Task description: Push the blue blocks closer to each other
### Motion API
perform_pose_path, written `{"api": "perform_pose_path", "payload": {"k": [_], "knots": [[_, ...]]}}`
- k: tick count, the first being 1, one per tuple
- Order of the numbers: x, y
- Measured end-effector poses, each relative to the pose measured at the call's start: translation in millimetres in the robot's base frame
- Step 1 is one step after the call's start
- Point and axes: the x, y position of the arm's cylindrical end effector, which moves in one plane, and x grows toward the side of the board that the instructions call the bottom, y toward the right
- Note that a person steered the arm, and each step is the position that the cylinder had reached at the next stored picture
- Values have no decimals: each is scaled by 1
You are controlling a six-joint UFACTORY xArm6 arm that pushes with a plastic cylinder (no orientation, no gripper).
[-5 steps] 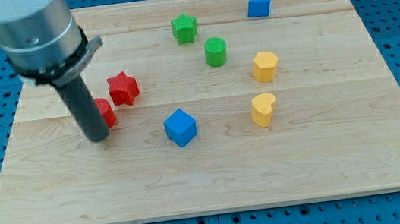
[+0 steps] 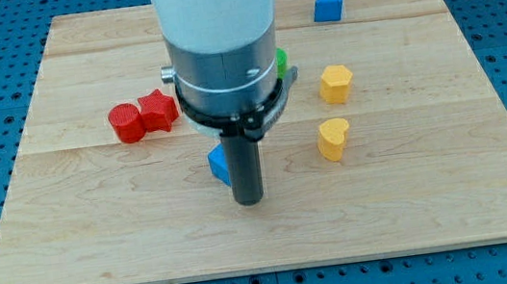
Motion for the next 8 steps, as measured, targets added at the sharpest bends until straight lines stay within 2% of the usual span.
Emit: {"api": "perform_pose_path", "payload": {"k": [2,3,5,6,7,8], "knots": [[-60,-13],[-87,-44],[-19,81],[-11,111],[-38,177],[-95,204]]}}
